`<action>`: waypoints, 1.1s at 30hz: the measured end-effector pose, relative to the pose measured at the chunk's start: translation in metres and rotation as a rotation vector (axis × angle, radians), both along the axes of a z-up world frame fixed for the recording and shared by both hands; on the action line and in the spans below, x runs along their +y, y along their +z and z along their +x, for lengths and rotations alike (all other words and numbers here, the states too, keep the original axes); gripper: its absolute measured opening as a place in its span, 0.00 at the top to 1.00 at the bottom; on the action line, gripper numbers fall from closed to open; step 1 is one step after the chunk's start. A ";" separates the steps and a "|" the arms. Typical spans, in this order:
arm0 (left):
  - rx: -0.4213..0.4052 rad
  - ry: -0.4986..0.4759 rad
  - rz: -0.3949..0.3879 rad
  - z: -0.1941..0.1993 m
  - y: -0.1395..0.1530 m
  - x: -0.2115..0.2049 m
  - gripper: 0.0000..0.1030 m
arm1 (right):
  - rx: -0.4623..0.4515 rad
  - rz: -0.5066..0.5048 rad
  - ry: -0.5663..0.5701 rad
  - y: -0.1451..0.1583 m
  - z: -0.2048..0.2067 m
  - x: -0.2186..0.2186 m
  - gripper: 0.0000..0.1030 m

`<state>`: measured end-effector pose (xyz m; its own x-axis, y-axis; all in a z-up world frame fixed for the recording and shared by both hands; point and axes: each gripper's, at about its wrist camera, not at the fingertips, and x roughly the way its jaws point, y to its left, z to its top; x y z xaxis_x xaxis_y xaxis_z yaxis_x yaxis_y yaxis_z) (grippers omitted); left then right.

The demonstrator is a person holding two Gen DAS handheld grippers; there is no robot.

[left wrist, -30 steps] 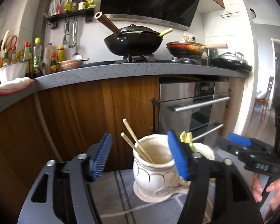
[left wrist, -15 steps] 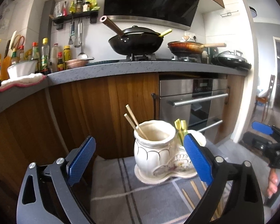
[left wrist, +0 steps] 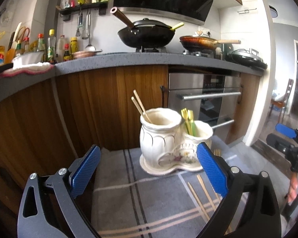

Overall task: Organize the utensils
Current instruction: 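Move both open tools back over the forks and chopsticks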

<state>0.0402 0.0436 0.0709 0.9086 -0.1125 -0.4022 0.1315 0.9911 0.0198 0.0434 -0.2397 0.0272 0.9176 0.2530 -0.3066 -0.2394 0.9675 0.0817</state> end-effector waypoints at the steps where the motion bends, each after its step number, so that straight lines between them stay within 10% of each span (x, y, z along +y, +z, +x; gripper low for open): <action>1: 0.009 0.000 -0.003 0.000 -0.002 0.000 0.06 | 0.005 -0.010 -0.002 -0.002 -0.001 -0.001 0.05; 33: 0.416 -0.094 0.043 0.028 -0.121 -0.057 0.06 | 0.285 -0.106 -0.052 -0.096 0.024 -0.031 0.05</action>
<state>0.0682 -0.0139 -0.0499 0.6543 -0.1622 -0.7386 0.2271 0.9738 -0.0127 0.0672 -0.2705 -0.0683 0.8016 0.1608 -0.5759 -0.1711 0.9846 0.0367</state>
